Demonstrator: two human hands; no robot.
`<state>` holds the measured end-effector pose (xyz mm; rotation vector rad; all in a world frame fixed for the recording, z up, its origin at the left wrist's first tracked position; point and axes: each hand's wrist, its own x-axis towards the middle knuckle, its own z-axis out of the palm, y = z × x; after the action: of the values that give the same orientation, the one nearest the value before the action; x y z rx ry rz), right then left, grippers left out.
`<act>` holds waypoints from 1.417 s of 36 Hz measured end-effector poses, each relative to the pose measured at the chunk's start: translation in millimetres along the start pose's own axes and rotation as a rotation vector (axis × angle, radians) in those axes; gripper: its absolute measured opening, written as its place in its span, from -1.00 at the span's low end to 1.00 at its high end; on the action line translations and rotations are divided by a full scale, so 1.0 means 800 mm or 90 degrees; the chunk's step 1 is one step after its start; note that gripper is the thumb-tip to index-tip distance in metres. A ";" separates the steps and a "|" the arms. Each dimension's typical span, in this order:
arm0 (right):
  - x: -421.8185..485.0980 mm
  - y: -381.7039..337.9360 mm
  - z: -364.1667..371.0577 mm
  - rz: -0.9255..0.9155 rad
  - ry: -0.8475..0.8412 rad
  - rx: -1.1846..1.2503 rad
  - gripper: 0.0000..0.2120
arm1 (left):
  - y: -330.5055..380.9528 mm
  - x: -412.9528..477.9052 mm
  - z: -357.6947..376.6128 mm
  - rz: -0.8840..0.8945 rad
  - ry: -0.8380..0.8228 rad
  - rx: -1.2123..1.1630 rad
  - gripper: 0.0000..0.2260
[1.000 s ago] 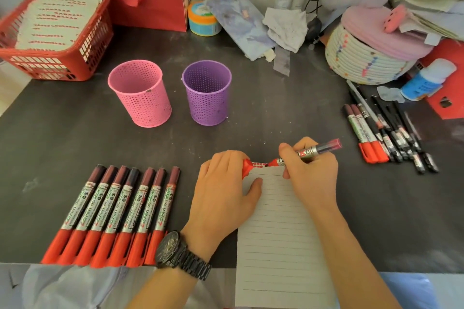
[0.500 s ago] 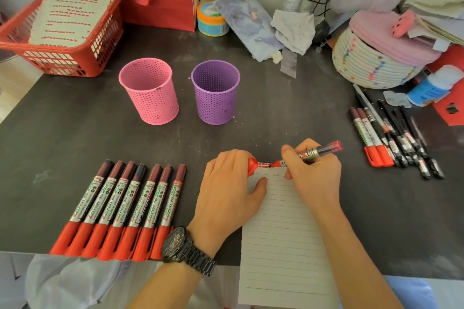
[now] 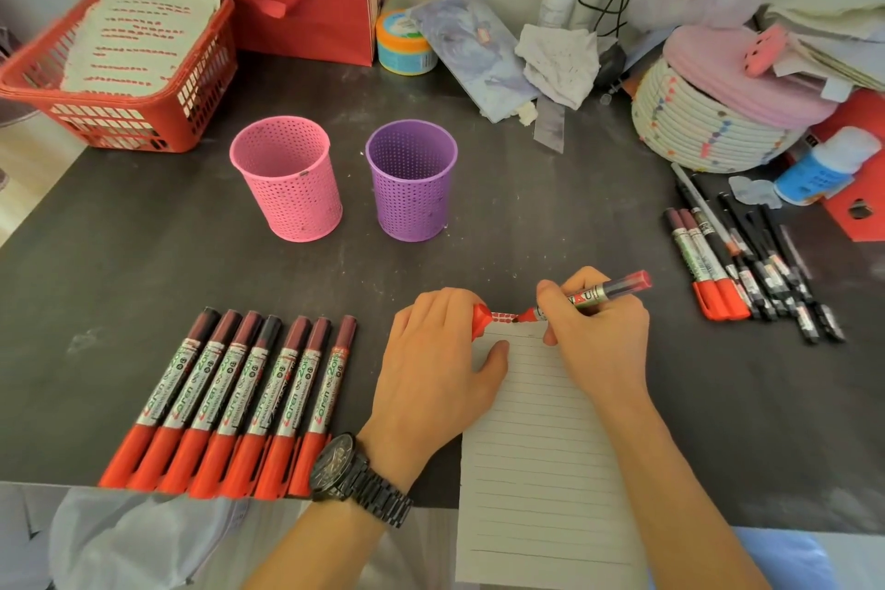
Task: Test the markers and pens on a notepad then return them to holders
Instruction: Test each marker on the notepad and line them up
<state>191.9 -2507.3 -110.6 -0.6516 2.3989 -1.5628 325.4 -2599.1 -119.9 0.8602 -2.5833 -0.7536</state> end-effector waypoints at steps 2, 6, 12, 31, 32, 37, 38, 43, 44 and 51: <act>0.000 0.000 0.000 0.001 0.002 -0.001 -0.73 | -0.001 0.000 0.001 0.001 0.000 0.002 -0.73; 0.000 0.000 0.000 0.006 0.003 0.001 -0.74 | -0.003 -0.002 0.001 0.003 0.008 0.005 -0.73; 0.001 0.001 0.000 -0.005 0.010 -0.006 -0.75 | -0.005 0.000 0.006 0.001 0.010 0.012 -0.73; 0.002 0.007 -0.002 0.000 0.032 0.049 -0.74 | -0.008 0.001 0.008 -0.009 0.004 0.007 -0.71; 0.004 0.008 -0.004 0.003 0.041 0.073 -0.73 | -0.008 0.000 0.008 -0.009 0.001 0.007 -0.71; 0.006 0.008 -0.009 0.012 0.057 0.156 -0.71 | -0.007 0.001 0.006 -0.010 -0.007 -0.003 -0.72; 0.005 0.005 -0.010 0.017 0.060 0.180 -0.70 | -0.007 0.001 0.006 -0.009 -0.010 -0.003 -0.72; 0.002 -0.009 -0.021 0.060 0.030 0.306 -0.70 | -0.010 0.001 0.007 -0.009 -0.017 0.002 -0.74; 0.000 -0.012 -0.024 0.069 0.015 0.341 -0.74 | -0.011 0.001 0.008 -0.011 -0.020 0.001 -0.74; -0.027 -0.015 -0.049 0.112 -0.091 0.487 -0.72 | -0.012 0.001 0.011 -0.019 -0.034 0.003 -0.75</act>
<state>198.4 -2469.7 -84.6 -0.3549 1.5126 -2.0566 325.4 -2603.1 -132.3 0.8947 -2.6248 -0.7886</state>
